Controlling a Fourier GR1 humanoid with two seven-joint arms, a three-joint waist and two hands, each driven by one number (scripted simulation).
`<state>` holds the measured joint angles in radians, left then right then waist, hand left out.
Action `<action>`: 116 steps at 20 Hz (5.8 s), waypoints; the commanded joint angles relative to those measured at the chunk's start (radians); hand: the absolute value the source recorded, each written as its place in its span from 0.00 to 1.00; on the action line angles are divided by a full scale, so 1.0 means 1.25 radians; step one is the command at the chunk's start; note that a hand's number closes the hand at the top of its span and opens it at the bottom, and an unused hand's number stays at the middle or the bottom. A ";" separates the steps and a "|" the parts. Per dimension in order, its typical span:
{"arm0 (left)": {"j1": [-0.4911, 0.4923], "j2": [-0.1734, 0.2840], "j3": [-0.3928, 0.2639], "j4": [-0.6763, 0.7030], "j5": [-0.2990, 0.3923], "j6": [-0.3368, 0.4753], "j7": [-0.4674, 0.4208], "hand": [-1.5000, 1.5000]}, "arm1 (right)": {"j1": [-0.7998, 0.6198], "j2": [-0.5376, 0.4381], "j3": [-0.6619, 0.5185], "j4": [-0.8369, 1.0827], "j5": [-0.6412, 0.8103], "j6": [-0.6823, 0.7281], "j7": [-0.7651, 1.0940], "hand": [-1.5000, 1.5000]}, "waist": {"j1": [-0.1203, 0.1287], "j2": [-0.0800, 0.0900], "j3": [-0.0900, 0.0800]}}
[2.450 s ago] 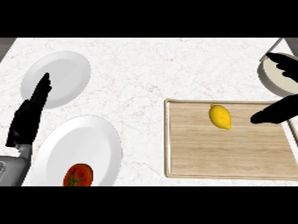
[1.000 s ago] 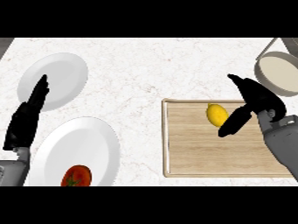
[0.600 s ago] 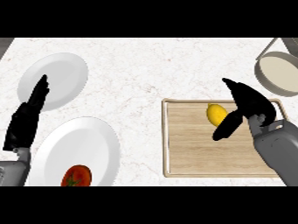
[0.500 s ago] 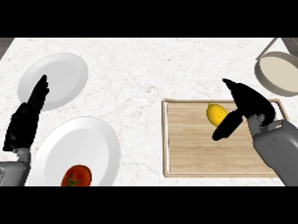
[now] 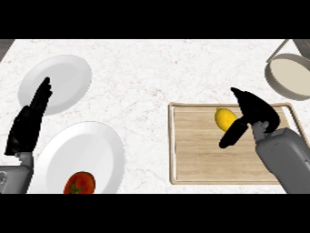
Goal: Pick the lemon from the tray and place it in the tiered basket
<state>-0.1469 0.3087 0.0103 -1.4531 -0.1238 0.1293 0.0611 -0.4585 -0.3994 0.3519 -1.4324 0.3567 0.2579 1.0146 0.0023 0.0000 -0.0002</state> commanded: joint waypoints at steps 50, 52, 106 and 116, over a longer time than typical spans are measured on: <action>-0.031 -0.051 0.035 0.027 -0.055 -0.058 -0.021 0.50 | -0.561 0.154 -0.243 0.578 0.549 -0.647 -0.003 1.00 | 0.040 0.014 -0.001; -0.034 -0.068 0.026 0.026 -0.063 -0.047 -0.021 0.50 | -0.621 0.135 -0.259 0.623 0.568 -0.642 0.008 1.00 | 0.037 0.014 -0.001; -0.033 -0.057 0.064 -0.015 -0.063 -0.073 0.016 0.50 | -0.534 -0.281 -0.525 1.026 0.434 -0.476 -0.483 0.00 | 0.029 0.013 0.002; -0.034 -0.067 0.065 -0.021 -0.071 -0.067 0.039 0.50 | -0.525 -0.280 -0.588 0.911 0.361 -0.625 -0.542 0.00 | 0.016 0.005 0.001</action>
<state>-0.1871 0.2244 0.0898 -1.4388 -0.2156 0.0504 0.0521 -1.1251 -0.7212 -0.3620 -0.2575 0.8325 -0.5005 0.3688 0.0259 0.0064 -0.0024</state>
